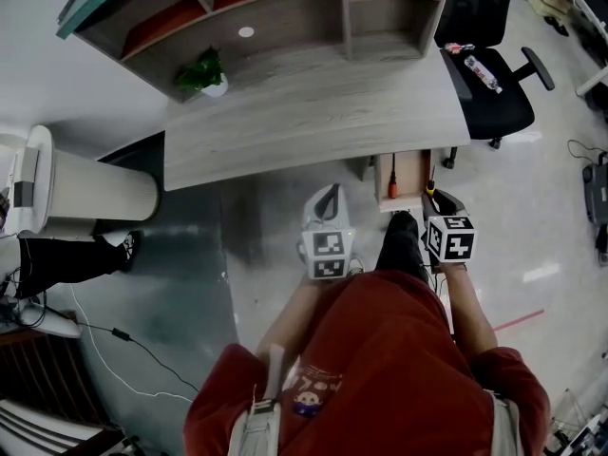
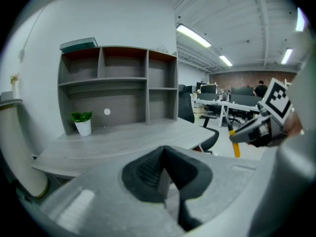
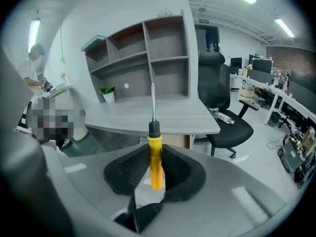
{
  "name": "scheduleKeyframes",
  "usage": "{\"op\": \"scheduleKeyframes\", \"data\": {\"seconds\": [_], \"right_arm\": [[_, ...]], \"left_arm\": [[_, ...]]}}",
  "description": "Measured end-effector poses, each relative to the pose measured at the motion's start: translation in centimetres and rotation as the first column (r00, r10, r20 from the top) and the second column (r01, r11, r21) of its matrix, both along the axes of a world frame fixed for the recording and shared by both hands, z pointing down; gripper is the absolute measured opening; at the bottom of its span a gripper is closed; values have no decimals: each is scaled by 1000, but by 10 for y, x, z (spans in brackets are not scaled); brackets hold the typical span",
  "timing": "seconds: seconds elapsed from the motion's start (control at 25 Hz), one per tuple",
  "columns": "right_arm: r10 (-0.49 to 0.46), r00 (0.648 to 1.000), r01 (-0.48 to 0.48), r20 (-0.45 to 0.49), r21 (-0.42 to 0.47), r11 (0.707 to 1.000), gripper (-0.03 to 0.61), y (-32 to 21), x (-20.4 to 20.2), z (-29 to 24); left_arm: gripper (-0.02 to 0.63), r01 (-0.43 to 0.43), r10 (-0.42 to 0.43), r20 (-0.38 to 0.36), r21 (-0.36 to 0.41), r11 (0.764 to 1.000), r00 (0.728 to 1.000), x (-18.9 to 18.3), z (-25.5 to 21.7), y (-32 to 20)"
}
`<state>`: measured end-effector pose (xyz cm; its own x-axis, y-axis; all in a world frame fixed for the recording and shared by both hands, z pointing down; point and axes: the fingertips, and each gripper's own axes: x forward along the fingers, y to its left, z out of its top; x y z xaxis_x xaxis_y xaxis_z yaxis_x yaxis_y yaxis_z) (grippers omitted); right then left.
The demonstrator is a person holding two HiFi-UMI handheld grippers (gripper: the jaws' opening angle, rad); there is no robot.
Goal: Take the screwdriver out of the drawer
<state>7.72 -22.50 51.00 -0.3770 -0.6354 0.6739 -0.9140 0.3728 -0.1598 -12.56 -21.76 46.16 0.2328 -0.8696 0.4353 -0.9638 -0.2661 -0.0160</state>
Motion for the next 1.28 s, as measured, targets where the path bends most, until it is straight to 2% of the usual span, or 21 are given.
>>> {"op": "scheduleKeyframes", "data": {"seconds": [0.24,0.44,0.6,0.72,0.96,1.28], "right_arm": [[-1,998,-8,66,134,991,74,-10,-2,-37],[18,995,-45,98,278,960,74,-16,2,-64],[44,994,-75,99,329,942,75,-16,8,-72],[72,994,-98,85,368,925,74,-17,11,-76],[58,995,-84,83,366,927,75,-17,4,-76],[42,996,-67,78,355,933,75,-19,-2,-73]], "left_arm": [[-2,-1,1,2,56,998,1000,1,-23,-4],[-2,-21,22,-3,126,992,1000,7,-41,-4],[-2,-36,38,-7,181,983,999,10,-49,-2],[-2,-41,42,-6,182,983,999,10,-46,-2],[-2,-32,34,-9,147,989,999,9,-41,-4],[-2,-22,25,-16,147,989,1000,5,-39,-4]]}}
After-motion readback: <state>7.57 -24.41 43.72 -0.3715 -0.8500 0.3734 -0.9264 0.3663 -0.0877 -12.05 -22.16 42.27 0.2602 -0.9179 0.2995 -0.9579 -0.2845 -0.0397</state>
